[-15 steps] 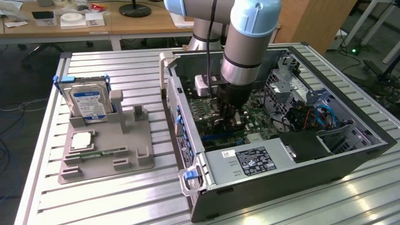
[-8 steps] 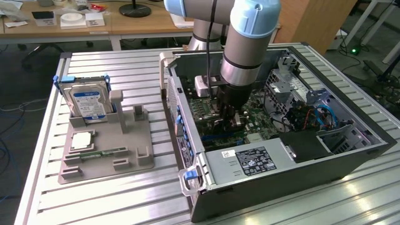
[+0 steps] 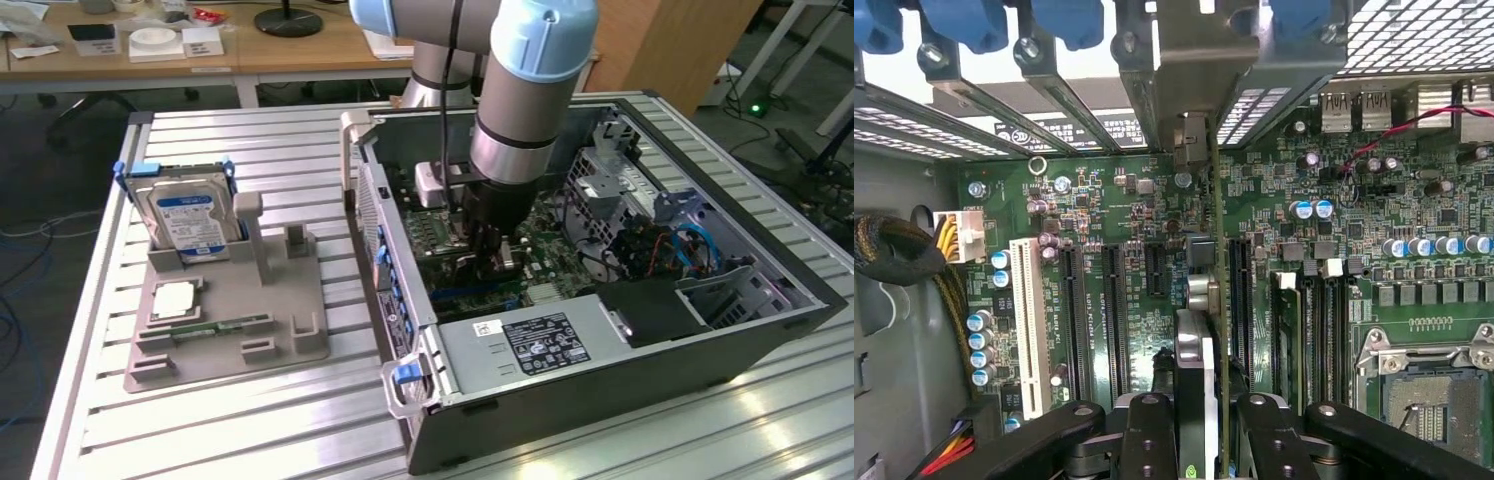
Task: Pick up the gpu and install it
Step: 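Insert the gpu into the slot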
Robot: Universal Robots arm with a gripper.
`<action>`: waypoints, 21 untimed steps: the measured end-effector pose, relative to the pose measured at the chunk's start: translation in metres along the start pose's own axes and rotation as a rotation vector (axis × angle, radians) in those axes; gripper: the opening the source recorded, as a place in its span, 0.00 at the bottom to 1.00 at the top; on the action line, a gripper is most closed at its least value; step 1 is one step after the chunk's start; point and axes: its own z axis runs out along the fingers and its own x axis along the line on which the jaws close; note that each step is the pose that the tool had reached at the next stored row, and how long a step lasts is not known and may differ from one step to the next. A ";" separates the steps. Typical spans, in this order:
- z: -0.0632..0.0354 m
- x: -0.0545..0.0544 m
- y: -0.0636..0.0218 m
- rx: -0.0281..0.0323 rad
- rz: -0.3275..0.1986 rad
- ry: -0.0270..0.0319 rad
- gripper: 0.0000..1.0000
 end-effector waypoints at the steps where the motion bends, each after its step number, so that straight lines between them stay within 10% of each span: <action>1: 0.0000 0.000 0.0001 0.0000 0.000 0.0000 0.28; 21: 0.0096 0.000 0.0004 -0.0006 0.000 0.0009 0.28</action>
